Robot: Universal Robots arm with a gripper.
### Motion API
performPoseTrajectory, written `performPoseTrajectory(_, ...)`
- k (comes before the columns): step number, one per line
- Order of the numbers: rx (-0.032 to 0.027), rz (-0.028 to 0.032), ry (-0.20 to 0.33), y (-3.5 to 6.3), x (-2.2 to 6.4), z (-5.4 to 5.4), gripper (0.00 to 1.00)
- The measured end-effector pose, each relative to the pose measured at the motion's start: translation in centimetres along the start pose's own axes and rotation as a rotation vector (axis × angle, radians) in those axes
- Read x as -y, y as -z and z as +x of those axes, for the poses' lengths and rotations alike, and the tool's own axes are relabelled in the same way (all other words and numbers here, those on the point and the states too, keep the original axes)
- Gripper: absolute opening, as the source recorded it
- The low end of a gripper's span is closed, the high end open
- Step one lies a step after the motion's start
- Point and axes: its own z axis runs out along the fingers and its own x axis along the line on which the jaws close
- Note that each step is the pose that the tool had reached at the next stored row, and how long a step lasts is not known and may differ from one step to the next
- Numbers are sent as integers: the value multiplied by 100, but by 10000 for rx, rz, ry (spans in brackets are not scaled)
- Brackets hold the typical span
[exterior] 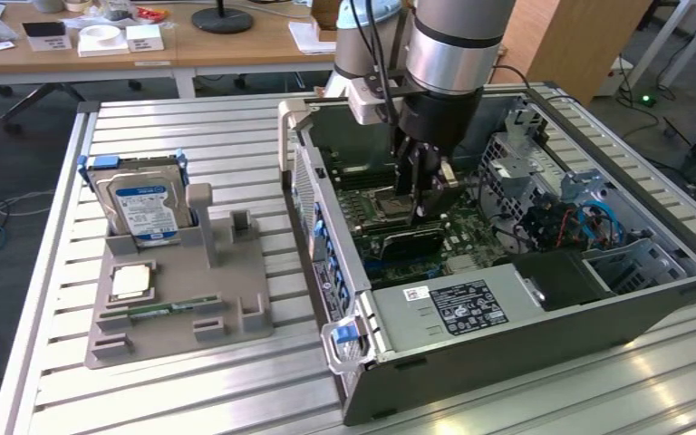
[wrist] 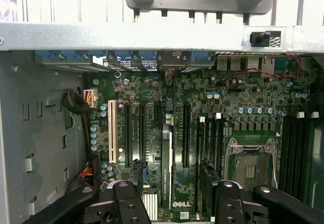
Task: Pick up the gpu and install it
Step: 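Press down on the gpu until it lock into place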
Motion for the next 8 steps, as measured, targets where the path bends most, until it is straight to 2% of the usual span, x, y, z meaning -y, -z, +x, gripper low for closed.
performPoseTrajectory(6, -1, 0, 0, 0, 0, 0, 56)
performPoseTrajectory(8, -1, 0, 0, 0, 0, 0, 43)
